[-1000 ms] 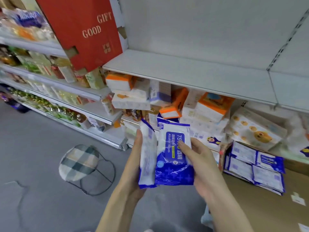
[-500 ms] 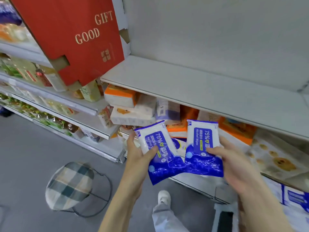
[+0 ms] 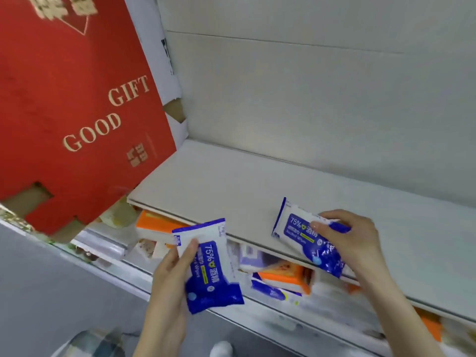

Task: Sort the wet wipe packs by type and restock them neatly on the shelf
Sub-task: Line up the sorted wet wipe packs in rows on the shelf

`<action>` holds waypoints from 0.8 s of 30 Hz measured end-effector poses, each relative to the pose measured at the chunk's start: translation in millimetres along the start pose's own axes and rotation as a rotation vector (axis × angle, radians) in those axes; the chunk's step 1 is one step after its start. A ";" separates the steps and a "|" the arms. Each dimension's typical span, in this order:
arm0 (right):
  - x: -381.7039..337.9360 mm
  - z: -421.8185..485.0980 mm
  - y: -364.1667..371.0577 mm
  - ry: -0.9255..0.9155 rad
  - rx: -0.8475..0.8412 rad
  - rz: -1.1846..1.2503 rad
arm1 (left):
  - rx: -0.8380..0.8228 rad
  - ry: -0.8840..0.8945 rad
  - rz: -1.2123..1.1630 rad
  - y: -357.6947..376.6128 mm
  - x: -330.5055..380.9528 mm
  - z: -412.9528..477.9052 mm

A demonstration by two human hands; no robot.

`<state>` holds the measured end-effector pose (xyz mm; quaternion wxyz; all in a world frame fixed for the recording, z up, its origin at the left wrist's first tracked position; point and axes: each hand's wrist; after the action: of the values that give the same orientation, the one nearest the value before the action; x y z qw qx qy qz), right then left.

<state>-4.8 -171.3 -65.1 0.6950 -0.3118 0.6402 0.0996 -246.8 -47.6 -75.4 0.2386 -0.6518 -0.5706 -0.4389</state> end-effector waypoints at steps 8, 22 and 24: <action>11.1 67.8 55.4 -0.085 -0.047 -0.161 | -0.124 -0.002 -0.070 3.7 46.2 133.3; 21.1 181.4 146.4 -0.008 0.350 0.222 | -0.111 0.532 0.695 0.0 78.7 243.4; 16.8 204.2 151.9 -0.022 0.350 0.205 | -0.115 0.532 0.692 0.8 76.9 244.7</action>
<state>85.3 58.2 -130.5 0.7316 -0.1184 0.6686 0.0606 -175.5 192.0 -132.9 0.4734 -0.6812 -0.2118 -0.5167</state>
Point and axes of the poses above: each hand's wrist, its own z-axis towards the middle knuckle, its own y-axis out of the palm, x = y × z, and after that the axes turned 8 degrees about z, right-handed
